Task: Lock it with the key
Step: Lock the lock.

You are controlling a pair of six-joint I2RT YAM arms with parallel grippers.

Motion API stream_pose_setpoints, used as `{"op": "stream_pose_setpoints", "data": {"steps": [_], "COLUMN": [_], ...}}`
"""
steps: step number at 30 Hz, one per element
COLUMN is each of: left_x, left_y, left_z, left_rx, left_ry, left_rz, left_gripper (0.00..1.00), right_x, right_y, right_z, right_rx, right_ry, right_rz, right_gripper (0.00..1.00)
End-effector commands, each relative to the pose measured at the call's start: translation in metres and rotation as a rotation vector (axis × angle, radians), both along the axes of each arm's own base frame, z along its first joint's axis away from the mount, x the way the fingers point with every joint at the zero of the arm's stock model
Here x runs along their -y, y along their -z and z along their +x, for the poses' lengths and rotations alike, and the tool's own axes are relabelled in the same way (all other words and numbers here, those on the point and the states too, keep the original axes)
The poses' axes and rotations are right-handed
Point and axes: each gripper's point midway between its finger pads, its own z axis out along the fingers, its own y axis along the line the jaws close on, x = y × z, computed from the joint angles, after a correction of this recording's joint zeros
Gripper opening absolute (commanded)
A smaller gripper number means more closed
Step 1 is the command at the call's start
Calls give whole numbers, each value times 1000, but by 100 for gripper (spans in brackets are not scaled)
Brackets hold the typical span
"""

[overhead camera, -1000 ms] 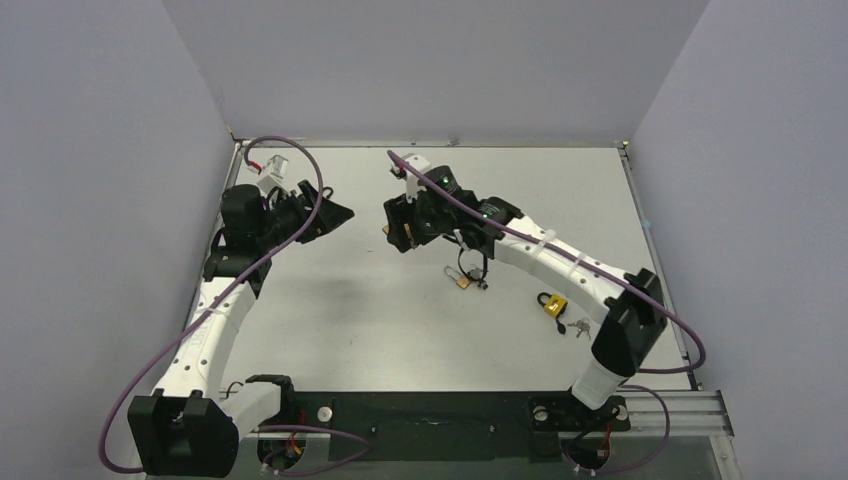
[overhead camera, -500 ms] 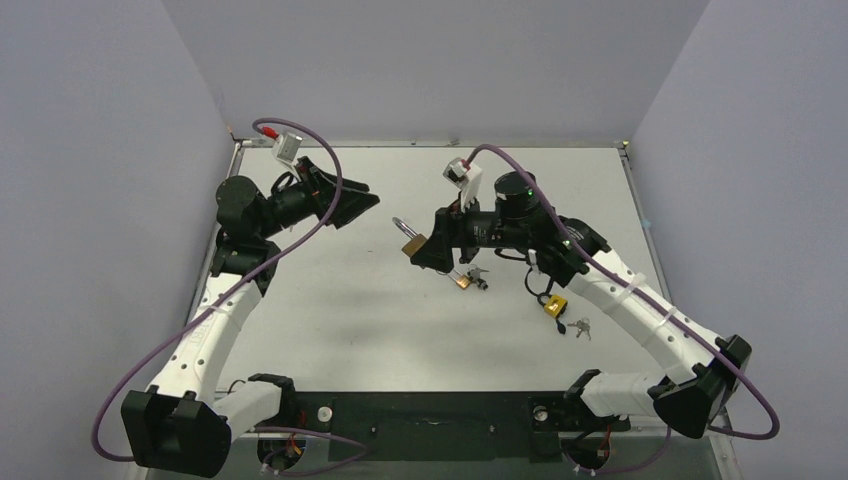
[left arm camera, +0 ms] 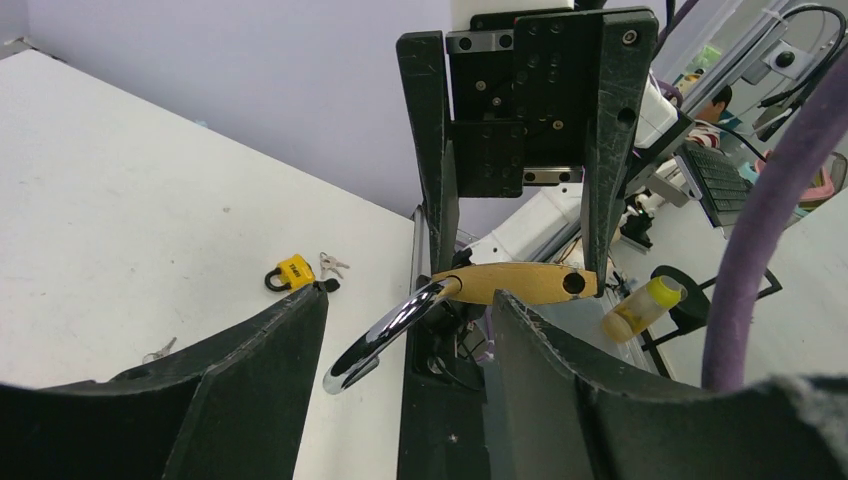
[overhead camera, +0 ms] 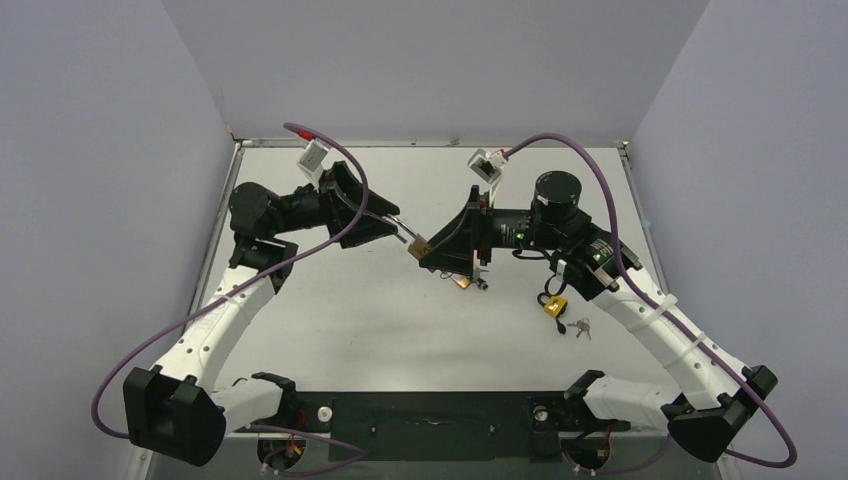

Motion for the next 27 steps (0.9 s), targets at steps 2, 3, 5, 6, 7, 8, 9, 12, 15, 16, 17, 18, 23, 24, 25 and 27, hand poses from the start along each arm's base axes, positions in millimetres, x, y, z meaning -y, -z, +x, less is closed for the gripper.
{"op": "stream_pose_setpoints", "data": {"steps": [2, 3, 5, 6, 7, 8, 9, 12, 15, 16, 17, 18, 23, 24, 25, 27], "left_x": [2, 3, 4, 4, 5, 5, 5, 6, 6, 6, 7, 7, 8, 8, 9, 10], "left_y": [-20, -18, -16, -17, -15, -16, -16, -16, -15, -16, -15, -15, -14, -14, -13, -13], "left_z": [-20, -20, -22, -23, -23, -24, -25, -26, -26, -26, -26, -26, -24, -22, -20, -18], "left_rx": [100, 95, 94, 97, 94, 95, 93, 93, 82, 88, 82, 81, 56, 50, 46, 36], "left_ry": [62, 64, 65, 66, 65, 66, 67, 71, 70, 67, 66, 67, 55, 48, 37, 19], "left_rz": [-5, 2, 15, 17, 24, 25, 27, 29, 37, 39, 41, 42, 55, 64, 66, 74], "left_gripper": [55, 54, 49, 48, 45, 43, 40, 35, 30, 29, 27, 25, 3, 0, 0, 0], "right_x": [7, 7, 9, 9, 10, 11, 11, 13, 14, 14, 14, 14, 16, 17, 17, 19], "right_y": [-54, -54, -53, -52, -52, -52, -52, -52, -50, -49, -48, -47, -37, -35, -32, -27], "right_z": [-9, -8, -6, -5, -5, -4, -4, -4, -2, -3, -2, -1, 2, 3, 4, 7], "right_rx": [150, 151, 150, 149, 152, 153, 152, 158, 161, 159, 162, 159, 169, 176, 172, 177], "right_ry": [-26, -20, -10, -7, -3, 1, 5, 11, 17, 17, 18, 21, 39, 46, 51, 69], "right_rz": [145, 145, 143, 143, 143, 142, 142, 140, 133, 130, 126, 120, 76, 69, 58, 37], "right_gripper": [0, 0, 0, 0, 0, 0, 0, 0, 0, 0, 0, 0, 0, 0, 0, 0]}}
